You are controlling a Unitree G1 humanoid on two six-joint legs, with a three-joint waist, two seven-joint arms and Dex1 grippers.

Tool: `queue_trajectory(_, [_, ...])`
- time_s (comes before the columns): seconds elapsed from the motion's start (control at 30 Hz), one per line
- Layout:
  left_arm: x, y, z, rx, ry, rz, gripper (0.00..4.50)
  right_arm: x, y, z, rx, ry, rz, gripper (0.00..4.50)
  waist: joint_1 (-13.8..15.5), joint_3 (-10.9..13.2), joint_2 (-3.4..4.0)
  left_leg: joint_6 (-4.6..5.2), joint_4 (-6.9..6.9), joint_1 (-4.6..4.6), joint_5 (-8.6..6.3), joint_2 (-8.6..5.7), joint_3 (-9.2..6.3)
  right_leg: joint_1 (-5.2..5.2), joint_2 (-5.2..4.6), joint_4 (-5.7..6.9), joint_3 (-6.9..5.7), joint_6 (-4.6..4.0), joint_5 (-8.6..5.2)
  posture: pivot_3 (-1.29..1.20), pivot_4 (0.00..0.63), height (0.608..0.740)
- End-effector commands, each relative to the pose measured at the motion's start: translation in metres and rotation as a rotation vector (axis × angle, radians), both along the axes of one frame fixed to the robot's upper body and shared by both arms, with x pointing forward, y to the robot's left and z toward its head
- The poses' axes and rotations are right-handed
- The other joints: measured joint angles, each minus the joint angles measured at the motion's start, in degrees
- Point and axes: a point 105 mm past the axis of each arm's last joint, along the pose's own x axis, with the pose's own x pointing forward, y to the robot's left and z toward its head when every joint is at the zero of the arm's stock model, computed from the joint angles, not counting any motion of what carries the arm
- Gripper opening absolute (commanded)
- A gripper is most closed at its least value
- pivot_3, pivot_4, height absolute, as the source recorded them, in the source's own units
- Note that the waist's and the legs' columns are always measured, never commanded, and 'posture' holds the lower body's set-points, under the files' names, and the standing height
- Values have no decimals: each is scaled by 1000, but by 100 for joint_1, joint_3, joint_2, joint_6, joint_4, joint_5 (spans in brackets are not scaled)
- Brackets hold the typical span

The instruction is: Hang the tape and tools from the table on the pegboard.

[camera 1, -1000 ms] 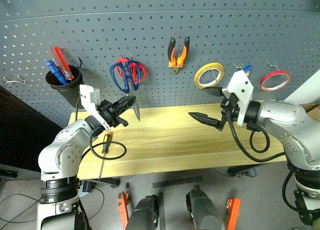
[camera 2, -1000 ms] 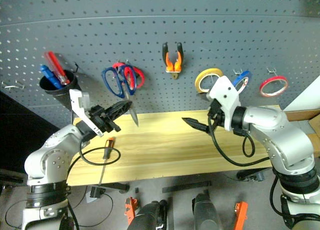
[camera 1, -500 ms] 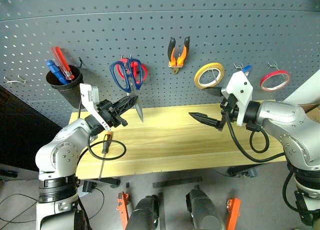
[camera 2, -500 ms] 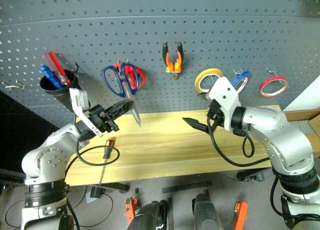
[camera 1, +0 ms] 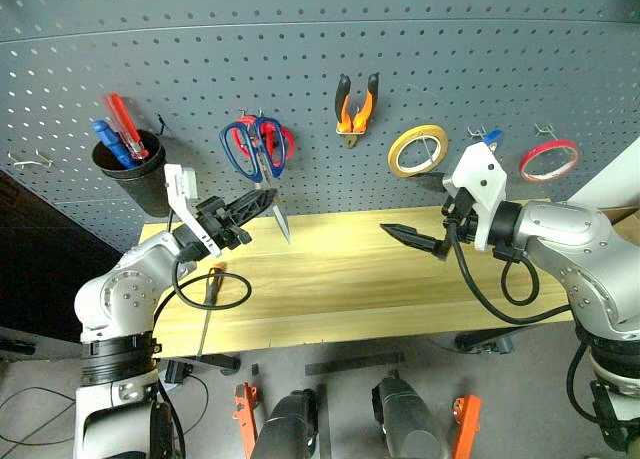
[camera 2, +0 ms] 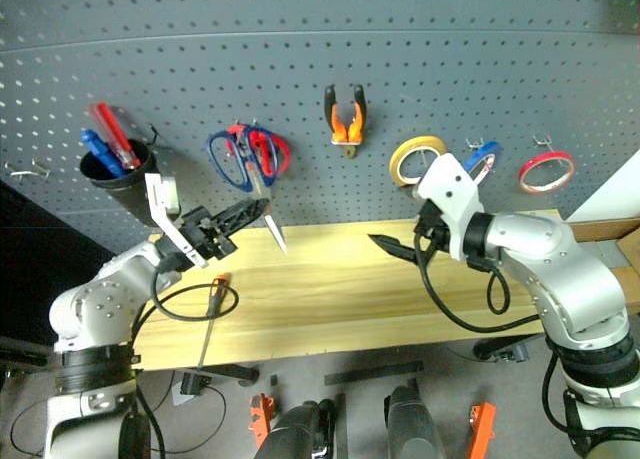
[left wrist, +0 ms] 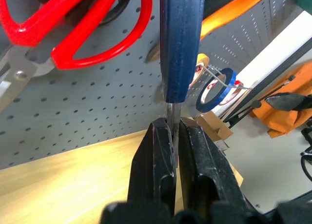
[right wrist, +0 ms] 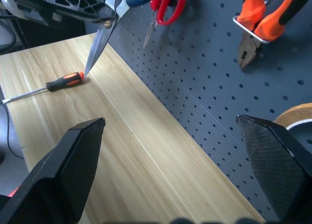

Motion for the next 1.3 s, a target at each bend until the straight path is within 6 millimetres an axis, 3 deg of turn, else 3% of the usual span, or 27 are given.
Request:
queue_trajectory(0.03, [1,-3,7,8,-49,-21,26,-5,3,7,-23,-57,16,4500,-8,0,0,0,0,0,0,0,0,0,0,0,0,0,0,-268,241,740])
queue_trajectory(0.13, [4,-2,3,22,-37,-5,26,-5,3,9,-11,-64,14,4500,-16,0,0,0,0,0,0,0,1,-1,0,0,1,0,0,-272,243,740])
queue_trajectory(0.23, [10,6,-3,52,-30,57,822,-7,7,20,56,-81,31,4500,-30,0,0,0,0,0,0,1,0,-1,0,1,1,0,0,-272,243,740])
queue_trajectory(0.47, [11,18,-6,104,-49,143,3275,-12,13,32,131,-89,64,4500,-32,0,0,0,1,0,0,0,0,-1,-1,2,1,0,0,-268,241,740])
queue_trajectory(0.57, [7,25,-23,244,-35,213,4372,-13,14,27,123,-72,69,4500,-51,-1,1,0,0,1,0,0,0,-2,-1,2,1,0,0,-264,243,740])
queue_trajectory(0.77, [-8,56,-65,649,-6,444,4457,-21,15,3,133,68,48,4500,-108,-1,0,0,-8,1,0,0,-1,-4,-1,1,7,0,0,-237,251,740])
queue_trajectory(0.87, [-13,86,-82,786,84,602,4457,-25,21,-8,188,156,32,4500,-85,0,0,9,-5,1,-5,1,-1,-4,-1,7,7,-2,1,-230,260,740])
queue_trajectory(0.93, [-18,98,-90,826,157,652,4457,-27,26,-15,212,203,17,4500,-73,0,1,21,-5,5,-12,2,-4,-3,1,11,6,-6,4,-230,260,740])
queue_trajectory(1.07, [-27,97,-110,835,294,614,4457,-33,35,-23,199,287,47,4500,6,1,1,22,-3,6,-12,-1,-4,-6,0,14,8,-5,4,-219,265,740])
queue_trajectory(1.3, [-28,120,-138,840,523,675,4457,-37,50,-23,182,335,104,4500,23,1,1,22,-4,6,-12,0,-6,-6,0,13,2,-5,4,-229,269,740])
